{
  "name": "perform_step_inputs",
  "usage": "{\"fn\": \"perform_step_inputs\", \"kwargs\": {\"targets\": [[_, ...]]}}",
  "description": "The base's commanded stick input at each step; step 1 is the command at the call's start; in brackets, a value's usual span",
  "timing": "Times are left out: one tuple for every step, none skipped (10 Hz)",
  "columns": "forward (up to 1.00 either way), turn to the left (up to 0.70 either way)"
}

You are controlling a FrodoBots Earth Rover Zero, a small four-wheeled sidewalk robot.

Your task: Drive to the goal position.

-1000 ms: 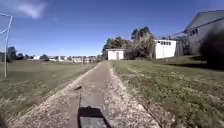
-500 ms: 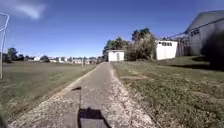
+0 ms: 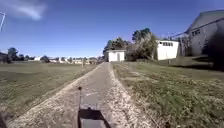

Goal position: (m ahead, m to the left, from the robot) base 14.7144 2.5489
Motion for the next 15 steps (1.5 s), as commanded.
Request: {"fn": "perform_step_inputs", "kwargs": {"targets": [[0.5,0.5],[0.5,0.0],[0.5,0.0],[0.5,0.0],[0.5,0.03],[0.5,0.0],[0.5,0.0],[0.5,0.0],[0.5,0.0],[0.5,0.0],[0.5,0.0],[0.5,0.0],[0.5,0.0],[0.5,0.0],[0.5,0.0]]}}
